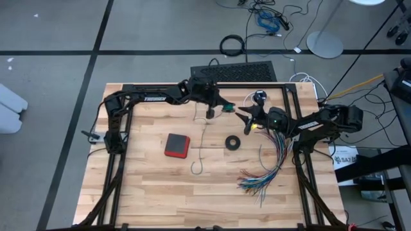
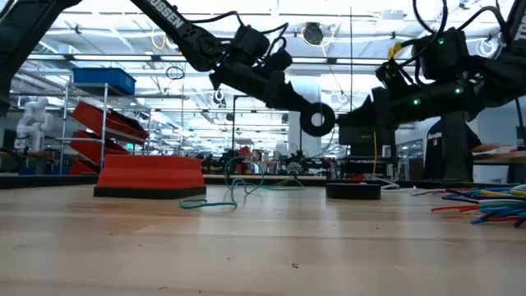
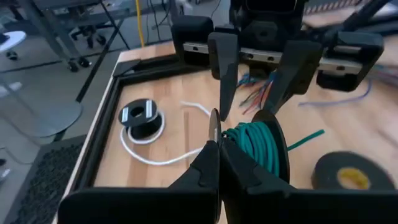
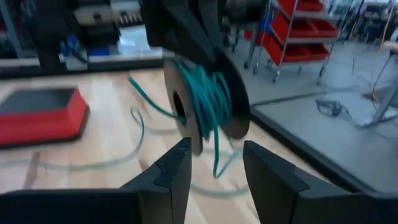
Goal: Coiling cords
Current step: Coil the green wire cable on the spool
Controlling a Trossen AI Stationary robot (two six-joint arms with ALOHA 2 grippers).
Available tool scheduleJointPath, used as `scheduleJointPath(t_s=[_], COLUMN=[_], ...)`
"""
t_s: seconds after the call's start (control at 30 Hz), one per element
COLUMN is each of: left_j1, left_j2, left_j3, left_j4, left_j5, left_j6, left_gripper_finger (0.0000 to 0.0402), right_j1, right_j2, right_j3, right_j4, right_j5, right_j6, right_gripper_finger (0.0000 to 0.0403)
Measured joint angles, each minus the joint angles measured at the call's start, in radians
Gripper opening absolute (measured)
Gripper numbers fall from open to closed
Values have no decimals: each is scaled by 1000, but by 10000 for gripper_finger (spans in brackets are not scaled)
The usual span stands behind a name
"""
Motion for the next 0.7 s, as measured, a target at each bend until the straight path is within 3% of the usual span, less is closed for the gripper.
scheduleJointPath(t_s=[0.7], left_j1=[20], left_j2=[-54], left_j3=[1], left_j4=[252], left_j5=[89], left_j6=[-184], left_gripper_finger=[0], right_j1=[0], right_j2=[1], right_j3=[1], right_j4=[169], right_j5=[32], right_j6=[47], right_gripper_finger=[132])
